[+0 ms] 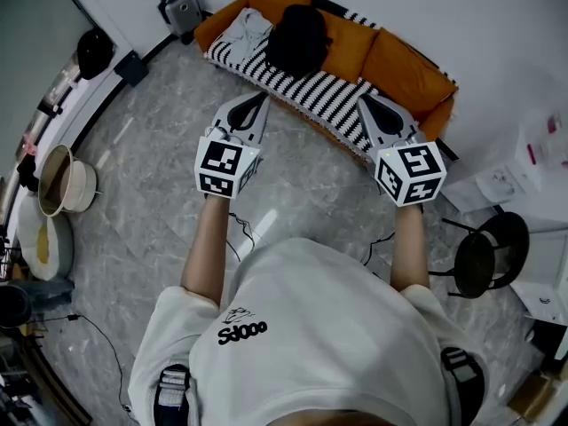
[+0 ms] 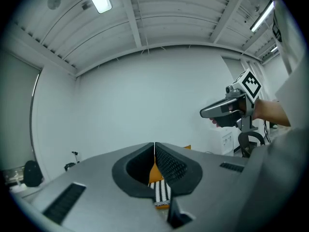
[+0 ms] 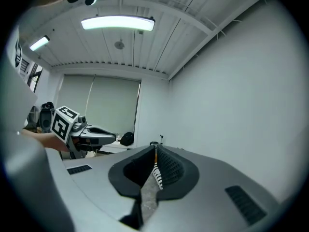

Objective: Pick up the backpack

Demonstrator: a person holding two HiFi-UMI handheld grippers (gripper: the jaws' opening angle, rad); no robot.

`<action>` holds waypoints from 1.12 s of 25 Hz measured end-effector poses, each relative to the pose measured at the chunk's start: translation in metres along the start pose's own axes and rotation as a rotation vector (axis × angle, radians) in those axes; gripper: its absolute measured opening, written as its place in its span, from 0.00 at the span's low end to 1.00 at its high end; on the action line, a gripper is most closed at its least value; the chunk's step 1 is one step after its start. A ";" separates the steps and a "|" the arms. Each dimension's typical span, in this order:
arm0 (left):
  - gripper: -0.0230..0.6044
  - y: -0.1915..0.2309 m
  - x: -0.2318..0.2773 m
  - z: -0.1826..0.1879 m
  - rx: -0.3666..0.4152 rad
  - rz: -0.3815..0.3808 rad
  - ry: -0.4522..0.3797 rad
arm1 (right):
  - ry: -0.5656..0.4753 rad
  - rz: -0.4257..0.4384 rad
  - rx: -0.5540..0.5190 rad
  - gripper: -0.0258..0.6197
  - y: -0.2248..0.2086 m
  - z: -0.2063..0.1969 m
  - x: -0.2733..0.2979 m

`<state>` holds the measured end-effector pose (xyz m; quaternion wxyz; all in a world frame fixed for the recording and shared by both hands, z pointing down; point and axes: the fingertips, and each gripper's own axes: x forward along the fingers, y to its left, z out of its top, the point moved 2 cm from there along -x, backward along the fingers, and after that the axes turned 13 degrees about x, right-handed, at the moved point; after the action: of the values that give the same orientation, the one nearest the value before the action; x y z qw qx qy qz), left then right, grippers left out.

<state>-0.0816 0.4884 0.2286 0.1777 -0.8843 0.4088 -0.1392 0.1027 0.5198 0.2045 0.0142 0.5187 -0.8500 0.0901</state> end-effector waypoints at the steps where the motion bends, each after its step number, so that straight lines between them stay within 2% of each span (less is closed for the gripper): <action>1: 0.08 -0.003 0.003 -0.001 -0.001 0.000 0.004 | 0.002 0.002 0.002 0.10 -0.004 -0.002 -0.001; 15: 0.08 -0.047 0.044 -0.010 -0.029 -0.008 0.066 | 0.050 0.062 0.032 0.10 -0.058 -0.021 -0.004; 23: 0.08 -0.020 0.098 -0.041 -0.061 -0.012 0.088 | 0.082 0.061 0.057 0.10 -0.092 -0.031 0.055; 28: 0.08 0.018 0.148 -0.069 -0.072 -0.024 0.085 | 0.095 0.055 0.043 0.10 -0.112 -0.029 0.114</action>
<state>-0.0281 0.3497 0.2979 0.1267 -0.8881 0.4102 -0.1640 0.1472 0.3741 0.2623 0.0411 0.4906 -0.8601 0.1335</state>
